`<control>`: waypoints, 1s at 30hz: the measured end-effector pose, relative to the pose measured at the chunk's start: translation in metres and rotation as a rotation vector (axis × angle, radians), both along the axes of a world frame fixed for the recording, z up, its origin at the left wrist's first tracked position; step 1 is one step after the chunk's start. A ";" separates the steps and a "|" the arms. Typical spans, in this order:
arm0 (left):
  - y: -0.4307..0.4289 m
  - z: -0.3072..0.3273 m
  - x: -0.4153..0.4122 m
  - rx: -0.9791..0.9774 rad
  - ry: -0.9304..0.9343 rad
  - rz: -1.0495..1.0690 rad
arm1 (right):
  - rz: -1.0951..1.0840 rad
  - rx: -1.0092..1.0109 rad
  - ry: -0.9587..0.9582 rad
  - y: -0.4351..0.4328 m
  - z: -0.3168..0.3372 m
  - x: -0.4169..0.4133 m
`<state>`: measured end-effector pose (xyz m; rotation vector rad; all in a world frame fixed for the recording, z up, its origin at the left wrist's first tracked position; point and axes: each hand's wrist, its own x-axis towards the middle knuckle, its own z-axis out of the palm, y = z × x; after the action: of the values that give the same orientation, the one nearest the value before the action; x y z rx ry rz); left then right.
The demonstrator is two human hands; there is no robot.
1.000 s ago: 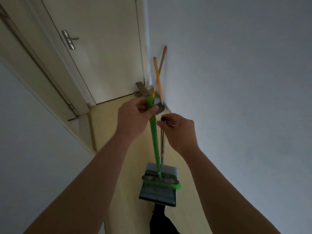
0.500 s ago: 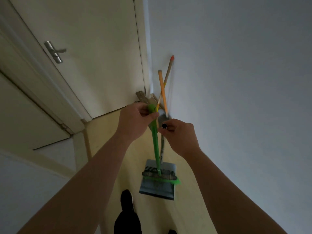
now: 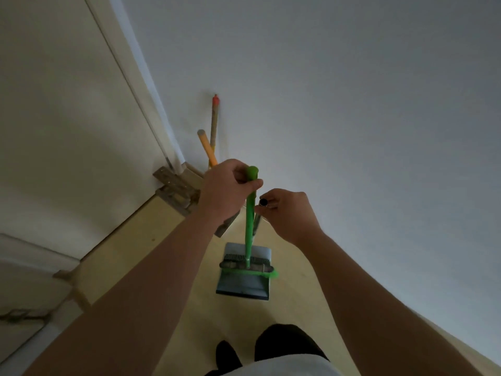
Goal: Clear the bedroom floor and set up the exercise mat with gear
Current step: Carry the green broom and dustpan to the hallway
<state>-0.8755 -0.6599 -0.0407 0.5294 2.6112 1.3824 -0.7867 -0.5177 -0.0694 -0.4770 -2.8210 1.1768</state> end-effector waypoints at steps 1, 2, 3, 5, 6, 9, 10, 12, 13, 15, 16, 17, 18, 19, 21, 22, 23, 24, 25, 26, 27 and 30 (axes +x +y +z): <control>0.004 -0.003 -0.017 0.006 -0.008 -0.021 | -0.026 0.008 -0.010 0.001 -0.002 -0.014; 0.008 -0.005 -0.032 0.010 -0.020 -0.035 | -0.038 0.016 -0.019 0.001 -0.004 -0.025; 0.013 -0.008 -0.048 -0.001 -0.024 -0.050 | -0.049 0.026 -0.027 0.004 -0.007 -0.038; 0.024 -0.015 -0.080 -0.038 -0.018 -0.079 | -0.072 0.046 -0.038 0.010 -0.016 -0.065; 0.031 -0.020 -0.097 -0.054 -0.019 -0.094 | -0.083 0.045 -0.049 0.015 -0.021 -0.080; 0.047 -0.032 -0.143 -0.110 -0.025 -0.119 | -0.104 0.023 -0.113 0.030 -0.035 -0.124; 0.051 -0.036 -0.154 -0.131 -0.021 -0.137 | -0.101 0.031 -0.131 0.033 -0.039 -0.134; 0.060 -0.043 -0.179 -0.169 -0.015 -0.182 | -0.104 0.029 -0.167 0.039 -0.046 -0.156; 0.064 -0.047 -0.191 -0.185 -0.012 -0.202 | -0.113 0.026 -0.190 0.041 -0.050 -0.166; 0.071 -0.055 -0.209 -0.217 -0.004 -0.239 | -0.132 0.025 -0.243 0.046 -0.057 -0.181; 0.075 -0.058 -0.218 -0.227 -0.005 -0.258 | -0.142 0.029 -0.264 0.048 -0.061 -0.188; 0.079 -0.063 -0.229 -0.236 -0.016 -0.283 | -0.161 0.028 -0.282 0.050 -0.065 -0.195; 0.082 -0.068 -0.238 -0.245 -0.028 -0.306 | -0.183 0.029 -0.299 0.052 -0.070 -0.202; 0.086 -0.073 -0.248 -0.252 -0.042 -0.330 | -0.206 0.031 -0.315 0.053 -0.075 -0.209; 0.095 -0.086 -0.271 -0.254 -0.079 -0.385 | -0.255 0.036 -0.337 0.055 -0.087 -0.227; 0.099 -0.094 -0.283 -0.250 -0.098 -0.413 | -0.282 0.032 -0.346 0.055 -0.093 -0.236; 0.102 -0.101 -0.291 -0.240 -0.109 -0.423 | -0.297 0.032 -0.355 0.056 -0.097 -0.243; 0.105 -0.108 -0.300 -0.234 -0.122 -0.440 | -0.316 0.038 -0.364 0.057 -0.103 -0.251; 0.110 -0.115 -0.309 -0.238 -0.132 -0.472 | -0.345 0.041 -0.374 0.057 -0.109 -0.258; 0.114 -0.122 -0.317 -0.248 -0.137 -0.503 | -0.378 0.042 -0.383 0.056 -0.115 -0.264; 0.116 -0.129 -0.323 -0.255 -0.141 -0.525 | -0.402 0.046 -0.388 0.055 -0.119 -0.270; 0.121 -0.147 -0.340 -0.258 -0.173 -0.571 | -0.470 0.039 -0.408 0.052 -0.137 -0.284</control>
<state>-1.2156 -0.5385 -0.1875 0.9660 2.2003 0.8545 -1.0705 -0.4656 -0.2068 -1.4253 -2.7750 1.0129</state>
